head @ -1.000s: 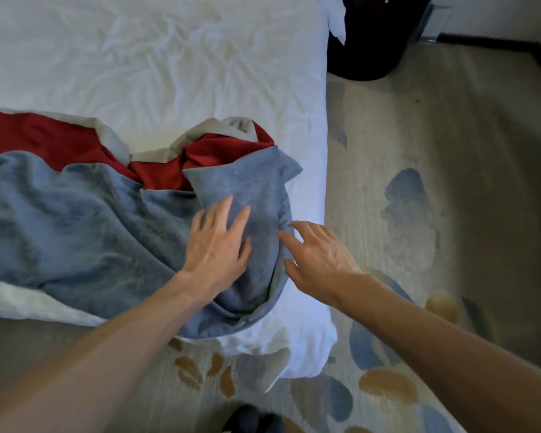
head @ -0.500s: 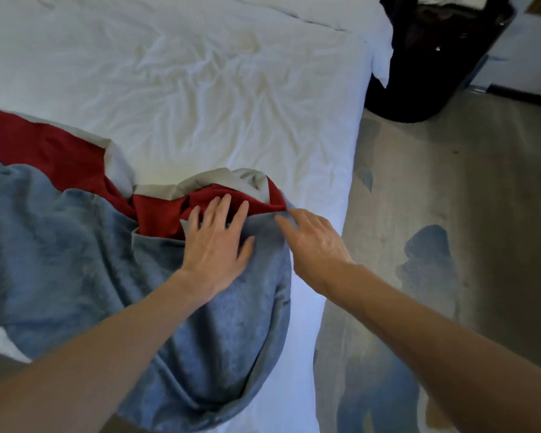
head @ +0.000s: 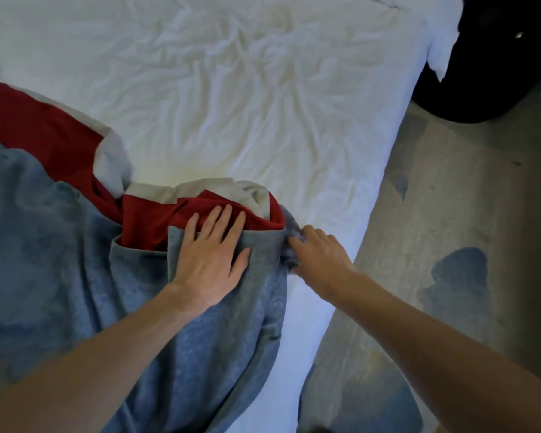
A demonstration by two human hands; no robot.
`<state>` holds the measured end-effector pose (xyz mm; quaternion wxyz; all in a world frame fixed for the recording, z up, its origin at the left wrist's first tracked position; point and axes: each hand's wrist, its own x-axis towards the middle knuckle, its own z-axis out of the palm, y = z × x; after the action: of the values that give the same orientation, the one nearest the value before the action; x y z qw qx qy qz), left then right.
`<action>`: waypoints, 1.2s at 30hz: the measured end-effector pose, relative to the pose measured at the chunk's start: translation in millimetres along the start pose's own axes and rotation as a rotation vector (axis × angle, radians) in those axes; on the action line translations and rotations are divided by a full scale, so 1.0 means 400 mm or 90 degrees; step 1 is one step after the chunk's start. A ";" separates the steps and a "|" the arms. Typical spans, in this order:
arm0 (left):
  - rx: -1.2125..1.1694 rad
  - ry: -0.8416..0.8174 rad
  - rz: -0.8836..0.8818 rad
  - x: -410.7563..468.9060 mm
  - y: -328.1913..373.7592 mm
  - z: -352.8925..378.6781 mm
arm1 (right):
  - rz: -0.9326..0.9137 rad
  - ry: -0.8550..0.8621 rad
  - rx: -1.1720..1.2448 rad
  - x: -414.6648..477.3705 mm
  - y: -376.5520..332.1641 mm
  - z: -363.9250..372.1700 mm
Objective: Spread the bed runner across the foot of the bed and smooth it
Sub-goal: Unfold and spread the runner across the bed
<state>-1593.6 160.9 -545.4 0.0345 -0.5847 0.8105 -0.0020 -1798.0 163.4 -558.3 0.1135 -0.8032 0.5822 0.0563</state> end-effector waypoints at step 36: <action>-0.003 0.012 0.090 -0.271 0.352 0.046 | 0.085 -0.203 -0.158 -0.727 0.158 0.184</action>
<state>-1691.8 308.9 -564.1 0.0253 -0.5263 0.8499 -0.0035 -1946.7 431.0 -572.3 0.1003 -0.7514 0.5973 0.2617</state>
